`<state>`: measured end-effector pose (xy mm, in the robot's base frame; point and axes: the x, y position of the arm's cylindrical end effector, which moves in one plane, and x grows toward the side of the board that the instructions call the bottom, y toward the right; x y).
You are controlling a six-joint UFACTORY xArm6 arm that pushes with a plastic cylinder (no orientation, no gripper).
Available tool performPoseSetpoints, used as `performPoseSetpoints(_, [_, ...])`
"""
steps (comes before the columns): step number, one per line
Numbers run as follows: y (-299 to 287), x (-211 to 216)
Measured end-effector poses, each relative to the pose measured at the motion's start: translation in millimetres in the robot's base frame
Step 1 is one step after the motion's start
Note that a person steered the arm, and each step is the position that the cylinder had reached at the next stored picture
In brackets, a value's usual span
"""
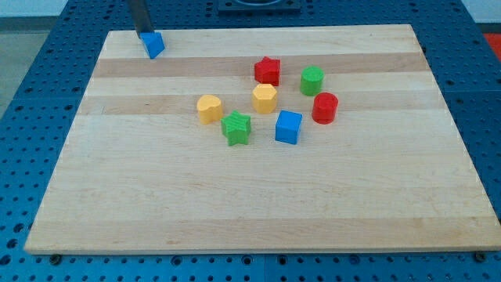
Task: Nudge the blue triangle towards the center
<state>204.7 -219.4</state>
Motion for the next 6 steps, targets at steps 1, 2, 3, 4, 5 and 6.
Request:
performPoseSetpoints(1, [-1.7,1.7])
performPoseSetpoints(2, [-1.6,14.5])
performPoseSetpoints(3, [-1.7,27.3])
performPoseSetpoints(4, [-1.7,41.6])
performPoseSetpoints(5, [0.5,48.6])
performPoseSetpoints(6, [10.2,50.0])
